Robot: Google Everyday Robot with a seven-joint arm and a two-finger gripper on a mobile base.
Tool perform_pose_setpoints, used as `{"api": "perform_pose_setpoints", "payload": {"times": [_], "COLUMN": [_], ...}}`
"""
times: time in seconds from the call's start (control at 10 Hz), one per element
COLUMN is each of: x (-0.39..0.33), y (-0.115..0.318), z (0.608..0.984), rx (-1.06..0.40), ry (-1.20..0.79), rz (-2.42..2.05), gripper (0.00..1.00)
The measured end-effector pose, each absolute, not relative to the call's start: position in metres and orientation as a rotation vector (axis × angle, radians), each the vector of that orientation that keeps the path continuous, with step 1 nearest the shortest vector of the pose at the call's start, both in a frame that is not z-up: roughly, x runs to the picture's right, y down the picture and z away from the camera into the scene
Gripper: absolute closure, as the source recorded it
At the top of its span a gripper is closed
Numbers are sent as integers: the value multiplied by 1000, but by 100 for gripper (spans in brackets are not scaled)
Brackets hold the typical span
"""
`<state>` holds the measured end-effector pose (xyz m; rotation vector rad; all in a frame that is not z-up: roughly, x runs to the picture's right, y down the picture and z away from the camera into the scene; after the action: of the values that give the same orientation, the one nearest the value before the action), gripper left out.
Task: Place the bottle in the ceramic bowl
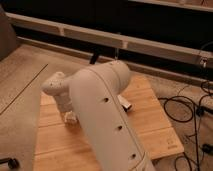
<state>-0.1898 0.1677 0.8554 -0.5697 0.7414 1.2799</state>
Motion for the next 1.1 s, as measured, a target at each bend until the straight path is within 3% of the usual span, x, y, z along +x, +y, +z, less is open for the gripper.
{"api": "perform_pose_setpoints", "payload": {"times": [0.2, 0.3, 0.4, 0.8, 0.9, 1.1], "x": [-176, -172, -171, -176, -180, -197], "y": [161, 161, 162, 170, 169, 157], "z": [860, 862, 864, 869, 869, 861], "rx": [-527, -514, -508, -508, -518, -547], "ry": [765, 773, 776, 762, 748, 688], "rz": [1284, 1281, 1276, 1236, 1232, 1218], "gripper": [36, 40, 47, 91, 98, 100]}}
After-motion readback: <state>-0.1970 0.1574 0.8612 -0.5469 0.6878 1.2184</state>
